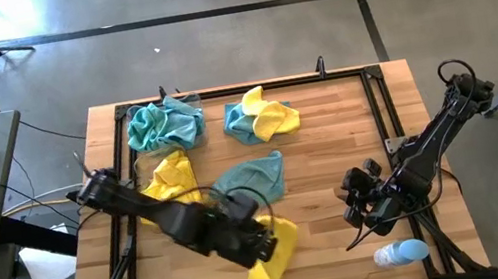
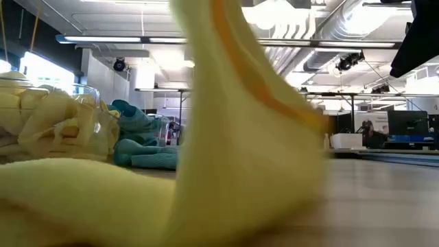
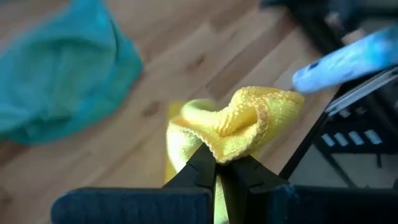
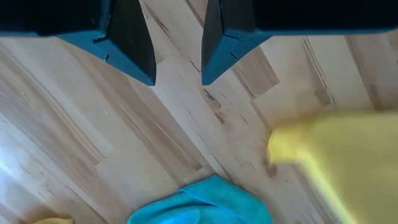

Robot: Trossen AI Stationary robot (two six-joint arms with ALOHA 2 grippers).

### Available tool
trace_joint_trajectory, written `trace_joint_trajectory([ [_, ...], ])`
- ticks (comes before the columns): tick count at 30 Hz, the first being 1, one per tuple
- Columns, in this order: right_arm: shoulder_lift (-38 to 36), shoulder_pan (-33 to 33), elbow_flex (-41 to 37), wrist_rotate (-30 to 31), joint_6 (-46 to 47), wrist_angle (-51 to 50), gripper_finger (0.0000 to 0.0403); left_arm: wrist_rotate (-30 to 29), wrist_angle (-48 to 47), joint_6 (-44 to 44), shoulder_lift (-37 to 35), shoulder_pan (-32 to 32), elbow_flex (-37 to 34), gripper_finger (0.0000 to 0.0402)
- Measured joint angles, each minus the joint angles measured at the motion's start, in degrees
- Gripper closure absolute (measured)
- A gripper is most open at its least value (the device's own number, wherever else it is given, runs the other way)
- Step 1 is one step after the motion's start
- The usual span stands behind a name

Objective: Sort microfiber towel by color & place in baskets
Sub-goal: Put the yellow microfiber cloth into the bottom transparent bin

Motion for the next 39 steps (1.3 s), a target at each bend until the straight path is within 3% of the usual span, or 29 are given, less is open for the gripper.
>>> trace_joint_trajectory([
  [7,0.0,0.0,0.0,1.9,0.0,0.0,0.0279,-10.4,-8.0,0.3,-7.9,-2.8,0.0,0.0401],
  [16,0.0,-0.5,0.0,2.8,0.5,0.0,0.0279,-13.9,-25.3,-2.4,-17.8,-4.7,0.0,0.0401],
  [28,0.0,-1.0,0.0,12.0,10.9,0.0,0.0279,-26.9,-24.9,16.4,-34.5,-3.9,0.0,0.0401],
  [32,0.0,-2.2,0.0,12.5,13.3,0.0,0.0279,-27.3,-24.9,22.1,-40.0,-1.8,0.0,0.0401],
  [39,0.0,-6.8,0.0,12.5,15.6,0.4,0.0279,-21.3,-24.9,30.4,-47.0,0.2,0.0,0.0401],
])
